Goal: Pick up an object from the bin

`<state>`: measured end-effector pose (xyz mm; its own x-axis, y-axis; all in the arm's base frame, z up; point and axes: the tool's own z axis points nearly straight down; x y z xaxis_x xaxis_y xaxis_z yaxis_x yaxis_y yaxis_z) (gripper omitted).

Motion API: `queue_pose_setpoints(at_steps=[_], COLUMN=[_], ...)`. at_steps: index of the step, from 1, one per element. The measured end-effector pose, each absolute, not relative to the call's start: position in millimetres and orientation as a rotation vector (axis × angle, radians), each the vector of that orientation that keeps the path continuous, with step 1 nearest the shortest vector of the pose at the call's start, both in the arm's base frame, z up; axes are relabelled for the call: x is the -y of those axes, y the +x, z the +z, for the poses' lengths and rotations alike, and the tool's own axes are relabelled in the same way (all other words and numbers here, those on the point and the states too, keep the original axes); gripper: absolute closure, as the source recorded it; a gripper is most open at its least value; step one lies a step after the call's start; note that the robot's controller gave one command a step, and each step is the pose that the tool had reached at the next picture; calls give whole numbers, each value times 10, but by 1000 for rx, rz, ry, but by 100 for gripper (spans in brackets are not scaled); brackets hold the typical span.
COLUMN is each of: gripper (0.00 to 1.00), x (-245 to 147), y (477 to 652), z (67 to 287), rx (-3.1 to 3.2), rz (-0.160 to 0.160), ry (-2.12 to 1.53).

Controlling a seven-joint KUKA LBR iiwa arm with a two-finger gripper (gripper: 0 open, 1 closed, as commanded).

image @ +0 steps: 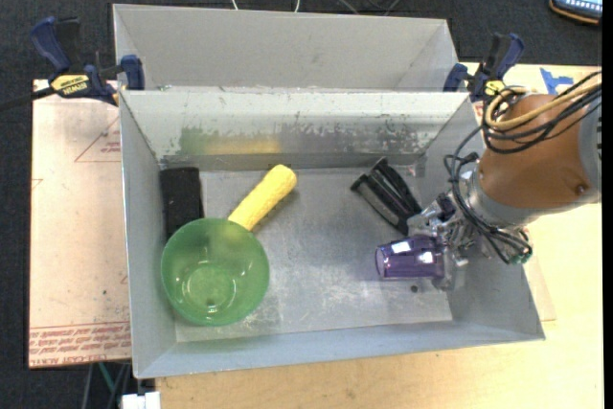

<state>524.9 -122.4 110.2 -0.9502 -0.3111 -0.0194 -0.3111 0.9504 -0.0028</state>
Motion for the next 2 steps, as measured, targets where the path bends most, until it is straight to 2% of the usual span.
queue_pose_setpoints(at_steps=[1, 2], gripper=[100, 100], x=[1223, 1114], y=[5249, 5305], z=[1102, 699], rx=[-3083, -3065], rz=[1, 2], ry=[-491, -594])
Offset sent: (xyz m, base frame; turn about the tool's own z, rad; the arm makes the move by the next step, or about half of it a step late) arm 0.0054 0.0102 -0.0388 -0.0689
